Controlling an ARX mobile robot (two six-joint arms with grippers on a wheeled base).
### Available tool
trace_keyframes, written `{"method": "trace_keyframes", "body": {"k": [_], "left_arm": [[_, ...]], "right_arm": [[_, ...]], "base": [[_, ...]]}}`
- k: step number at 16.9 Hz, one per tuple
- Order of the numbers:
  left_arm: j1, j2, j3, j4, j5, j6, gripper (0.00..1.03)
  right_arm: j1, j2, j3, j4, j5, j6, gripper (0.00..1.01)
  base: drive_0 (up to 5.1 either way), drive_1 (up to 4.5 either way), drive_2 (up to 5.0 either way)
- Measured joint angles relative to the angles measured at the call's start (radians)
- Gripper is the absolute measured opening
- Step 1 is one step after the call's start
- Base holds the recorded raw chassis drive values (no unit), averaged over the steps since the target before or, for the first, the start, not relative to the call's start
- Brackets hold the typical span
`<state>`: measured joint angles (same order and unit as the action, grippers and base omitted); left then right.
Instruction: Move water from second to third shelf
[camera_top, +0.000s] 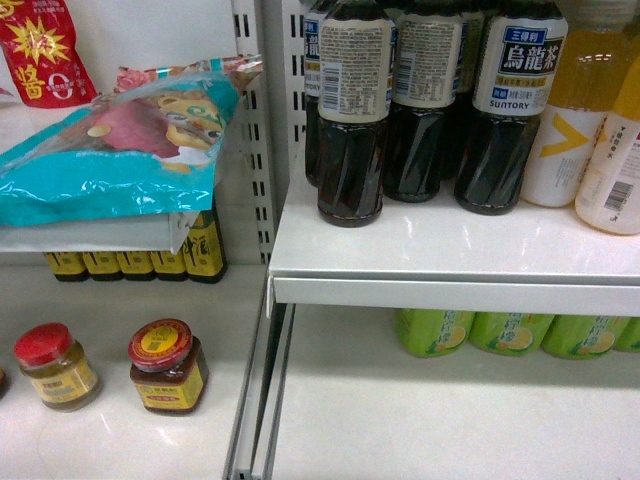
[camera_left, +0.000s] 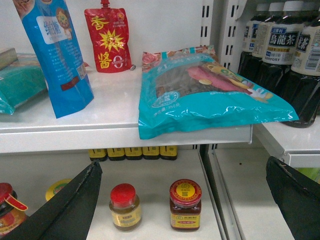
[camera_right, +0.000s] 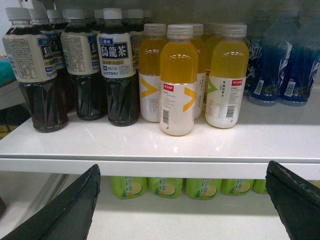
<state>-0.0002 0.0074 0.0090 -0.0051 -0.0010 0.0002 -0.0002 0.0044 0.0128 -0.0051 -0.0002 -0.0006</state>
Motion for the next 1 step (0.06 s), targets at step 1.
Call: {"method": "trace_keyframes", "body": {"k": [1], "left_arm": [[0.000, 0.000, 0.000, 0.000, 0.000, 0.000, 0.98]], "right_arm": [[0.000, 0.000, 0.000, 0.000, 0.000, 0.000, 0.98]], "base": [[0.0, 0.00, 0.0]]}}
